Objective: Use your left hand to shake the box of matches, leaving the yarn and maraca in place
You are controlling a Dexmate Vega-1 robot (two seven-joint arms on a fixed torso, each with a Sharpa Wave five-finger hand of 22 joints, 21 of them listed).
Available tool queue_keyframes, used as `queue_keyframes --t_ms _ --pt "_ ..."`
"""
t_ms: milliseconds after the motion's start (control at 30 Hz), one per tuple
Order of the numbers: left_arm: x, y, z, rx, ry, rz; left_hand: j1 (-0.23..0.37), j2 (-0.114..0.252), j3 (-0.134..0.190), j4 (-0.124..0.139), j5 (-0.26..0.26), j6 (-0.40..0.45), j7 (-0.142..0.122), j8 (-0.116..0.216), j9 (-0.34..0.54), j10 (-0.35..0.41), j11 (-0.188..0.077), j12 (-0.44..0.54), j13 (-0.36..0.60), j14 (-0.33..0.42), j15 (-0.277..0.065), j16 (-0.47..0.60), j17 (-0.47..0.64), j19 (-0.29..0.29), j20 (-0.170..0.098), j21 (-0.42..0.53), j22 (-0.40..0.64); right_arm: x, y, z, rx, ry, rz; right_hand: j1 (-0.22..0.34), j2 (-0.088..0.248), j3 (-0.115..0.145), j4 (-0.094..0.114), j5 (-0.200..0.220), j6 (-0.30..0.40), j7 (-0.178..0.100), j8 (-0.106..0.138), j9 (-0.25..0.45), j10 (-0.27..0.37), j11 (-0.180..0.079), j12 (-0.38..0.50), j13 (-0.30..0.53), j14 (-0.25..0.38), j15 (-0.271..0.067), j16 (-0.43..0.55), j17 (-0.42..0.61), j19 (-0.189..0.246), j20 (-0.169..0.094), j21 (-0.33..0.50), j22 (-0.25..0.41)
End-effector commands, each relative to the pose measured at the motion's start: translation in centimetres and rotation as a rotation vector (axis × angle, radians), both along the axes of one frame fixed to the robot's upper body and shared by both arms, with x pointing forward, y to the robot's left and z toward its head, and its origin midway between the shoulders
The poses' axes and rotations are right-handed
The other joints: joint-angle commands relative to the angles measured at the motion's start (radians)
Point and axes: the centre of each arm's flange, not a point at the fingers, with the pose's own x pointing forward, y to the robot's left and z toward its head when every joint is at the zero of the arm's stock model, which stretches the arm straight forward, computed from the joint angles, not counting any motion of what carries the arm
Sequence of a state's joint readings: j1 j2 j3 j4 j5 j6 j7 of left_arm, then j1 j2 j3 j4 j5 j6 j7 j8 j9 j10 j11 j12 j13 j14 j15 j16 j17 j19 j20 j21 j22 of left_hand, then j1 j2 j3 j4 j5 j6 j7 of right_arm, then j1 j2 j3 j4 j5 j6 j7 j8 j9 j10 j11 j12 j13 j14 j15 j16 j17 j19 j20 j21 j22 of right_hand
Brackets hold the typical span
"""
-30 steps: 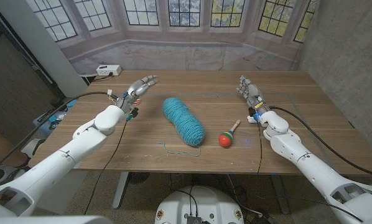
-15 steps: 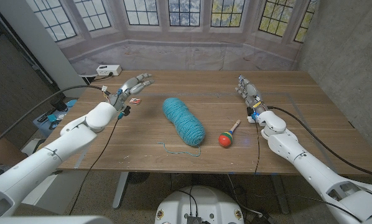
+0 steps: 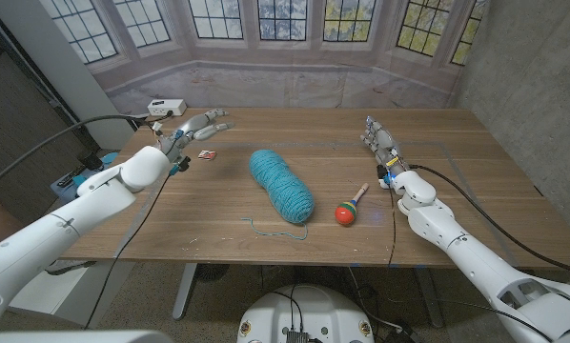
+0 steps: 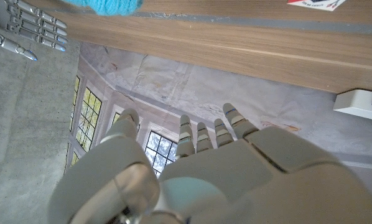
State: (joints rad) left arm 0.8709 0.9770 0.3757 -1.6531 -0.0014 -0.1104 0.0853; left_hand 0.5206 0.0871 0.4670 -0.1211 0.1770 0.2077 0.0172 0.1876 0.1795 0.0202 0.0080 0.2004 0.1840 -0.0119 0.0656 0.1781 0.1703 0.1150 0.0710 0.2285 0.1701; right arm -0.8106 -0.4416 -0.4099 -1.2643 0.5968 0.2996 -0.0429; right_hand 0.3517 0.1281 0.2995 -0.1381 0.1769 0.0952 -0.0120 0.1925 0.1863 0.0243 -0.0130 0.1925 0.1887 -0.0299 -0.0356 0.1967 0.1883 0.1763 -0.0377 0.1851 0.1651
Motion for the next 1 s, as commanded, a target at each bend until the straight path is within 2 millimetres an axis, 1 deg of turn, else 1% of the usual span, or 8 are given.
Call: queue_keyframes --t_ms 33,167,467,533,600,700,767,1000 --pt "0.3 1.7 1.3 0.167 -0.012 0.088 0.004 -0.015 -0.002 -0.011 -0.002 0.006 -0.016 0.003 0.002 0.009 -0.014 0.009 0.005 0.015 -0.005 0.01 0.002 0.016 -0.005 -0.006 0.004 0.3 0.5 -0.4 0.005 0.013 -0.008 0.014 0.0 0.004 -0.005 0.0 0.009 0.0 0.006 0.003 0.006 0.0 0.004 0.003 0.007 -0.002 0.008 0.003 0.008 -0.028 0.007 0.004" --pt "0.3 2.0 1.5 0.202 -0.009 0.104 0.006 -0.025 -0.006 -0.017 -0.002 0.01 -0.02 0.004 0.001 0.013 -0.022 0.01 0.006 0.02 -0.01 0.01 0.002 0.021 -0.006 -0.007 0.004 0.4 0.7 -0.5 0.009 0.014 -0.009 0.014 0.0 0.004 -0.005 0.0 0.009 0.001 0.006 0.003 0.007 -0.001 0.005 0.003 0.007 -0.003 0.007 0.003 0.008 -0.028 0.007 0.004" --pt "0.4 2.9 2.6 0.282 0.002 0.143 0.013 -0.052 -0.017 -0.031 0.001 0.012 -0.03 0.004 0.001 0.013 -0.029 0.01 0.006 0.026 -0.019 0.009 0.003 0.026 -0.013 -0.011 0.004 0.6 1.0 -0.5 0.016 0.014 -0.014 0.015 0.0 0.004 -0.005 0.0 0.01 0.003 0.006 0.003 0.006 -0.001 0.004 0.004 0.006 -0.002 0.007 0.004 0.008 -0.029 0.007 0.004" --pt "0.6 3.2 2.7 0.281 0.017 0.143 0.03 -0.051 -0.012 -0.04 0.003 0.016 -0.041 0.006 0.002 0.014 -0.035 0.01 0.006 0.027 -0.021 0.008 0.003 0.027 -0.013 -0.013 0.004 0.7 1.1 -0.5 0.016 0.013 -0.013 0.015 0.0 0.004 -0.005 0.0 0.011 0.002 0.006 0.003 0.006 -0.001 0.004 0.004 0.006 -0.003 0.007 0.004 0.008 -0.029 0.007 0.004" --pt "0.7 3.5 2.8 0.295 0.029 0.153 0.044 -0.048 -0.007 -0.046 0.004 0.018 -0.043 0.008 0.002 0.011 -0.036 0.009 0.007 0.024 -0.022 0.007 0.003 0.027 -0.015 -0.015 0.004 0.7 1.2 -0.5 0.015 0.013 -0.014 0.016 0.0 0.004 -0.005 0.0 0.01 0.003 0.006 0.003 0.006 -0.001 0.004 0.004 0.006 -0.003 0.007 0.004 0.008 -0.029 0.007 0.004" --pt "0.9 3.8 2.9 0.313 0.038 0.167 0.082 -0.04 0.008 -0.058 0.007 0.033 -0.052 0.014 0.003 0.007 -0.041 0.007 0.007 0.021 -0.024 0.005 0.003 0.028 -0.016 -0.019 0.004 0.8 1.3 -0.4 0.015 0.013 -0.014 0.016 0.0 0.004 -0.005 -0.001 0.011 0.003 0.006 0.003 0.006 -0.001 0.004 0.004 0.006 -0.002 0.007 0.004 0.008 -0.029 0.007 0.004" --pt "0.9 4.0 3.1 0.324 0.04 0.174 0.105 -0.038 0.016 -0.063 0.008 0.042 -0.053 0.017 0.003 0.007 -0.042 0.007 0.007 0.02 -0.025 0.004 0.003 0.029 -0.016 -0.021 0.003 0.8 1.4 -0.4 0.016 0.014 -0.015 0.016 0.0 0.004 -0.005 -0.001 0.011 0.003 0.006 0.003 0.006 -0.001 0.004 0.004 0.006 -0.002 0.007 0.004 0.008 -0.029 0.007 0.004" --pt "1.1 4.1 3.8 0.404 0.062 0.2 0.141 -0.035 0.028 -0.067 0.011 0.042 -0.051 0.016 0.003 0.0 -0.046 0.005 0.007 0.014 -0.026 0.002 0.003 0.025 -0.018 -0.026 0.003 0.9 1.6 -0.3 0.019 0.016 -0.017 0.017 0.0 0.004 -0.005 -0.001 0.011 0.004 0.006 0.003 0.004 0.003 0.003 0.004 0.007 0.0 0.007 0.004 0.009 -0.028 0.007 0.004"
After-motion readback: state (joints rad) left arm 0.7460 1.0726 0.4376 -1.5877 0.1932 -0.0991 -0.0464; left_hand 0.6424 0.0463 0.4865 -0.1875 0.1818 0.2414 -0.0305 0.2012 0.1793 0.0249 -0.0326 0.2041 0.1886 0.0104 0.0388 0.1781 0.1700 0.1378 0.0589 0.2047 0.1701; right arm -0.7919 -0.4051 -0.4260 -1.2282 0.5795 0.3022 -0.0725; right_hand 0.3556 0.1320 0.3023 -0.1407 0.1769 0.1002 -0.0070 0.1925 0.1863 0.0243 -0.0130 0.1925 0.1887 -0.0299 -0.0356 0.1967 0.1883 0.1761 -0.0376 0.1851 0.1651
